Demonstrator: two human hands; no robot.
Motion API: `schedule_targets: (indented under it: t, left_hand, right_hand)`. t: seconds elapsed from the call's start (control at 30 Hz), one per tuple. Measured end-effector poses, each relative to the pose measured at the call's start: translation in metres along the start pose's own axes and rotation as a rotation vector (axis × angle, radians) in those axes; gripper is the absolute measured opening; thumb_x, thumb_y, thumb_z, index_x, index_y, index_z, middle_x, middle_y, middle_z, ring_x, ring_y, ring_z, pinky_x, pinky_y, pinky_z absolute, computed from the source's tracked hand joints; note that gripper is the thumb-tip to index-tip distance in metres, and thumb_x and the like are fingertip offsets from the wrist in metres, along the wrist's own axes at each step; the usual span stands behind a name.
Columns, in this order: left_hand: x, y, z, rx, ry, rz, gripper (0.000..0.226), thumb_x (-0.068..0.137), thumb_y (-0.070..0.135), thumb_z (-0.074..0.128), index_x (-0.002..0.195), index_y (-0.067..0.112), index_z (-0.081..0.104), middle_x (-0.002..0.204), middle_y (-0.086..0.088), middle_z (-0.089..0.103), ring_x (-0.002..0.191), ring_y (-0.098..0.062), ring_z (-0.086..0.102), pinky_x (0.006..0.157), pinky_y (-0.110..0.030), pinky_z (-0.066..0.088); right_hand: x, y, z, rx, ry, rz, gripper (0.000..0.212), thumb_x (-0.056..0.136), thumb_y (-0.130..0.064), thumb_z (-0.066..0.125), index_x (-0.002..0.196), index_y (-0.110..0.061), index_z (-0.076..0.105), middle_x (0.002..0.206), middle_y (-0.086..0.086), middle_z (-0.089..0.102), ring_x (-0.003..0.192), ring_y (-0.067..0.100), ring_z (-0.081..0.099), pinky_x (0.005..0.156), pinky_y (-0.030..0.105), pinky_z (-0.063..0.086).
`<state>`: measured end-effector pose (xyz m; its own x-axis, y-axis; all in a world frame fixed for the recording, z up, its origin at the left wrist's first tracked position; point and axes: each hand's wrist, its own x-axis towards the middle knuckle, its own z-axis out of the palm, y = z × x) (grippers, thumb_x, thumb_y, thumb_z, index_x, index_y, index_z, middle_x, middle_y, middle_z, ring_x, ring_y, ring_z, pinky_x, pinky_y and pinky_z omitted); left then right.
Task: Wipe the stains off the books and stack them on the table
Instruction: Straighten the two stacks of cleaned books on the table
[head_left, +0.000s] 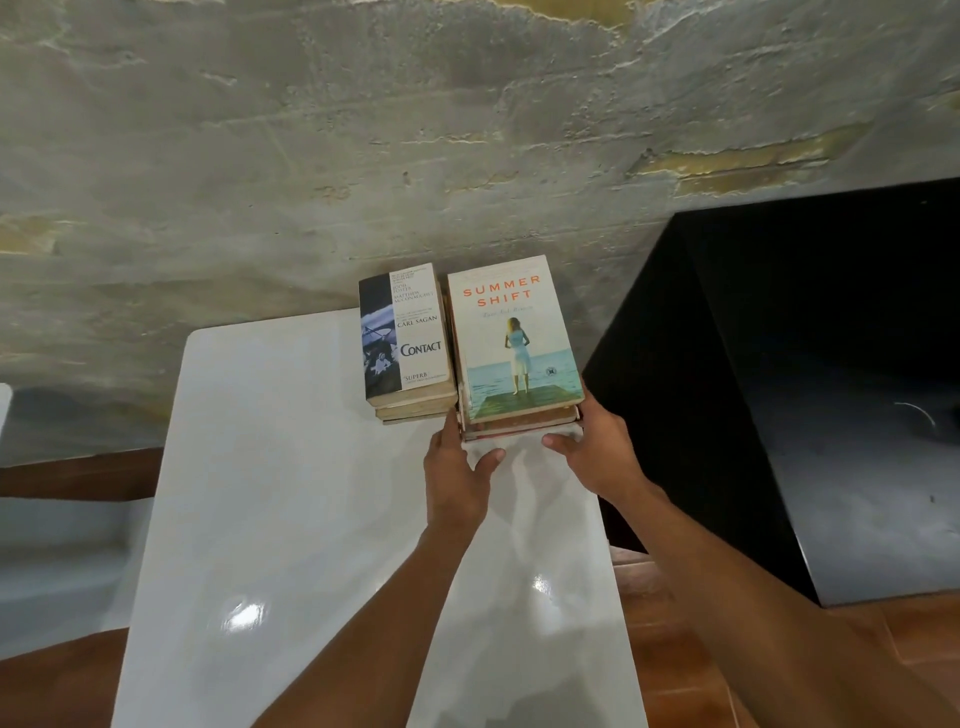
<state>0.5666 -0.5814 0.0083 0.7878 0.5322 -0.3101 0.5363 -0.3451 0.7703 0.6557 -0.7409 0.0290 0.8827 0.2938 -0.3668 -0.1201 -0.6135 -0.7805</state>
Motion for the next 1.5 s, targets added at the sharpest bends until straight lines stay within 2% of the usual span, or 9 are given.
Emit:
schedule_targets:
  t: [0.27,0.4,0.6,0.8,0.97,1.1,1.33,1.4,1.5]
  left_hand:
    - [0.018,-0.001,0.004,0.055,0.082,0.047,0.052,0.09,0.017,0.075,0.138,0.021,0.057,0.117,0.005,0.073,0.102,-0.018,0.068,0.086,-0.02,0.048]
    - [0.026,-0.007,0.014,0.168,0.196,0.012,0.038,0.092,0.026,0.072,0.128,0.015,0.065,0.099,-0.002,0.077,0.084,-0.028,0.07,0.075,-0.027,0.048]
    - [0.029,-0.012,0.017,0.312,0.207,-0.043,0.032,0.094,0.038,0.068,0.114,0.013,0.072,0.086,-0.009,0.076,0.077,-0.037,0.065,0.062,-0.031,0.031]
    - [0.017,-0.011,0.009,0.272,0.215,0.066,0.052,0.091,0.037,0.071,0.14,0.023,0.058,0.09,-0.006,0.077,0.076,-0.031,0.069,0.069,-0.03,0.048]
    - [0.007,-0.004,0.012,0.165,0.276,0.084,0.054,0.095,0.029,0.067,0.146,0.023,0.051,0.069,-0.005,0.069,0.053,-0.016,0.052,0.061,-0.026,0.046]
    - [0.016,-0.001,0.014,0.114,0.355,0.087,0.042,0.094,0.028,0.069,0.135,0.022,0.063,0.057,0.004,0.059,0.043,-0.006,0.035,0.051,-0.022,0.035]
    - [0.023,-0.006,0.014,0.11,0.381,0.131,0.03,0.096,0.028,0.068,0.125,0.021,0.072,0.069,-0.003,0.074,0.049,-0.022,0.056,0.056,-0.027,0.046]
    - [0.021,-0.006,0.015,0.105,0.383,0.118,0.031,0.096,0.029,0.067,0.126,0.021,0.072,0.069,-0.003,0.074,0.051,-0.021,0.056,0.057,-0.024,0.042]
    - [0.021,-0.007,0.014,0.06,0.391,0.133,0.033,0.096,0.03,0.067,0.127,0.02,0.07,0.07,-0.003,0.074,0.052,-0.025,0.058,0.057,-0.029,0.046]
  right_hand:
    - [0.021,0.011,0.004,0.04,0.002,-0.052,0.052,0.086,-0.001,0.074,0.131,-0.022,0.061,0.119,-0.014,0.065,0.114,0.0,0.057,0.093,0.009,0.047]
    - [0.025,0.016,0.006,-0.01,0.063,-0.09,0.04,0.089,-0.003,0.071,0.126,-0.014,0.065,0.118,-0.011,0.067,0.11,-0.002,0.056,0.085,-0.005,0.039]
    - [0.026,0.02,0.012,-0.073,0.132,-0.1,0.035,0.085,-0.007,0.077,0.119,-0.009,0.07,0.115,0.0,0.073,0.11,0.011,0.066,0.087,-0.005,0.036]
    - [0.02,0.013,0.002,-0.053,0.052,-0.111,0.057,0.081,-0.013,0.081,0.133,-0.022,0.059,0.114,-0.019,0.066,0.104,-0.009,0.057,0.094,0.009,0.047]
    - [0.014,0.007,0.006,0.01,0.111,-0.147,0.05,0.087,-0.004,0.074,0.134,-0.012,0.059,0.12,-0.013,0.063,0.112,-0.007,0.054,0.091,-0.004,0.036]
    - [0.018,0.004,0.007,-0.002,0.141,-0.115,0.038,0.09,-0.009,0.072,0.127,-0.013,0.065,0.119,-0.006,0.071,0.115,0.008,0.062,0.099,0.015,0.046]
    - [0.018,0.001,0.009,-0.038,0.181,-0.125,0.032,0.089,-0.014,0.073,0.121,-0.016,0.069,0.115,-0.008,0.072,0.111,0.009,0.065,0.105,0.039,0.05]
    - [0.018,0.001,0.008,-0.044,0.156,-0.121,0.035,0.089,-0.015,0.074,0.123,-0.016,0.067,0.118,-0.008,0.071,0.113,0.009,0.064,0.104,0.033,0.05]
    - [0.016,0.001,0.008,-0.05,0.133,-0.126,0.041,0.087,-0.014,0.075,0.127,-0.015,0.065,0.121,-0.006,0.07,0.113,0.006,0.062,0.094,0.006,0.042]
